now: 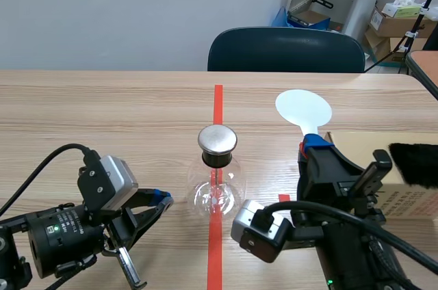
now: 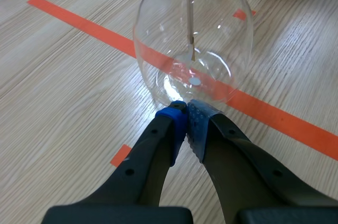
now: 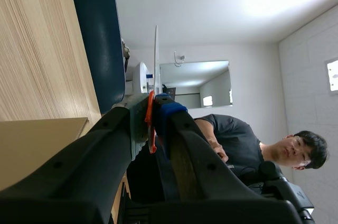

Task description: Do the electroscope experiment

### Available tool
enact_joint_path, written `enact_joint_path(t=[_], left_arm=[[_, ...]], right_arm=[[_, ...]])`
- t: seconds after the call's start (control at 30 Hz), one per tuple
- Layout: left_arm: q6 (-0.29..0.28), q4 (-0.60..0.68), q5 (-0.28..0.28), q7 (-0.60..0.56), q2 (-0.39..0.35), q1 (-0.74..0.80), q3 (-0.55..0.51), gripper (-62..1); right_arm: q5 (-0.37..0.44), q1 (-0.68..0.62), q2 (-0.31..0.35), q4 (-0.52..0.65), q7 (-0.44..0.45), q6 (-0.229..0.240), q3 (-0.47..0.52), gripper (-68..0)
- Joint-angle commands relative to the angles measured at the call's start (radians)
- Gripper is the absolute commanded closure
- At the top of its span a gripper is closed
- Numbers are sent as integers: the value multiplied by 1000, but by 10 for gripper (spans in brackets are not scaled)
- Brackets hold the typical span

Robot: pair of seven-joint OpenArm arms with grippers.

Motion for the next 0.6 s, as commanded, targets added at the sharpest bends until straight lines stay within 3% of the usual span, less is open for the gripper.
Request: enact_joint_path(t=[0.0,0.57], left_arm=[[3,21,-3,-14,2,3,3,-12],[10,21,0,-14,2,3,3,-12]], right_arm=[[-1,-1,13,7,-11,-10,5,-19],[-1,-1,13,7,-11,-6,5,-19]])
